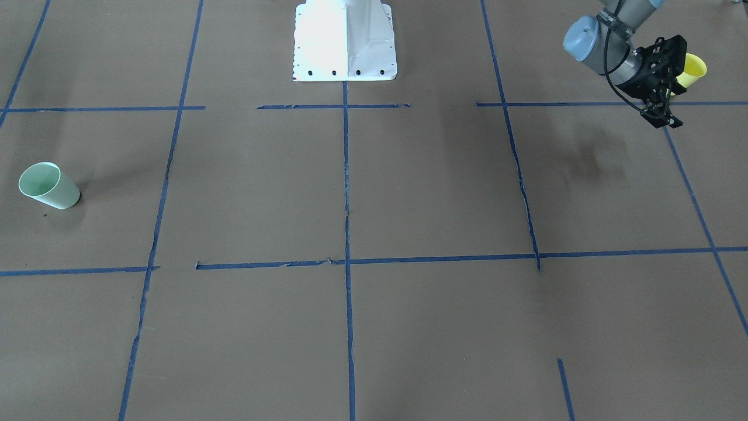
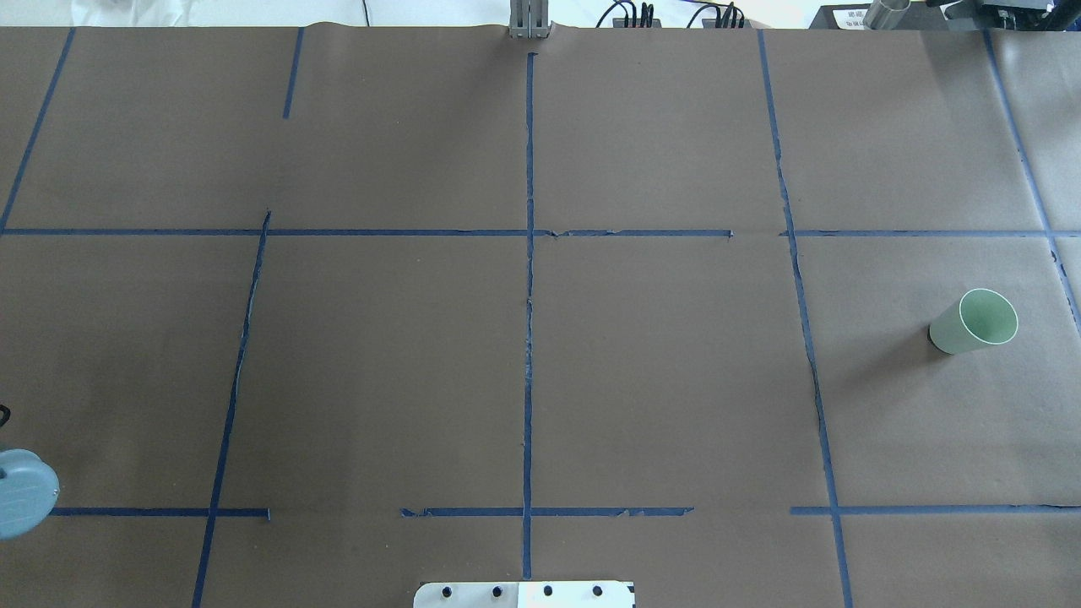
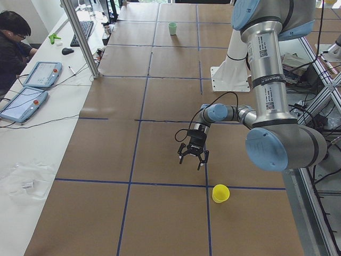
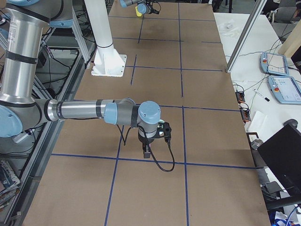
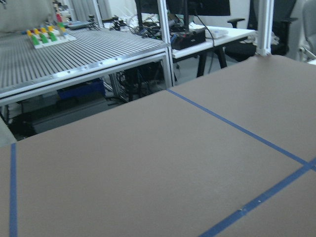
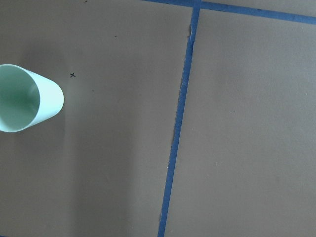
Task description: Transfer and stack yellow cup on green cup
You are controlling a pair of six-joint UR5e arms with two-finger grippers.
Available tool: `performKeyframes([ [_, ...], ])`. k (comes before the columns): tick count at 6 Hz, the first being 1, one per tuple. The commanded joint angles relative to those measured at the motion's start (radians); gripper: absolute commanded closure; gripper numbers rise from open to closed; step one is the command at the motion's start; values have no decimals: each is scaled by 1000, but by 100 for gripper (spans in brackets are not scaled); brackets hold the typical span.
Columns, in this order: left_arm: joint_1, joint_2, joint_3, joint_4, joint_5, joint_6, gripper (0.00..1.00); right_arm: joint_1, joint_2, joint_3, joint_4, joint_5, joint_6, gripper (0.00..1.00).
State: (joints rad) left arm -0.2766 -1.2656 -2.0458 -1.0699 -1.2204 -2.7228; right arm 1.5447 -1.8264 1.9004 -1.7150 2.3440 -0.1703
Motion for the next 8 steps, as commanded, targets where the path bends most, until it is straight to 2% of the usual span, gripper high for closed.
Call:
performKeyframes([
  [1,118,-18,10,96,-103,-264,0,0,1,0,0,-2,-1,0],
  [3,276,-9,18,114,-204,-507,0,0,1,3,0,-2,-3,0],
  [4,292,-3,30,120,-229,-556,0,0,3,3,0,-3,-1,0],
  [6,295,5,132,108,-231,-555,0,0,1,3,0,-2,-1,0],
  [8,295,49,148,79,-219,-539,0,0,3,3,0,-3,2,0],
])
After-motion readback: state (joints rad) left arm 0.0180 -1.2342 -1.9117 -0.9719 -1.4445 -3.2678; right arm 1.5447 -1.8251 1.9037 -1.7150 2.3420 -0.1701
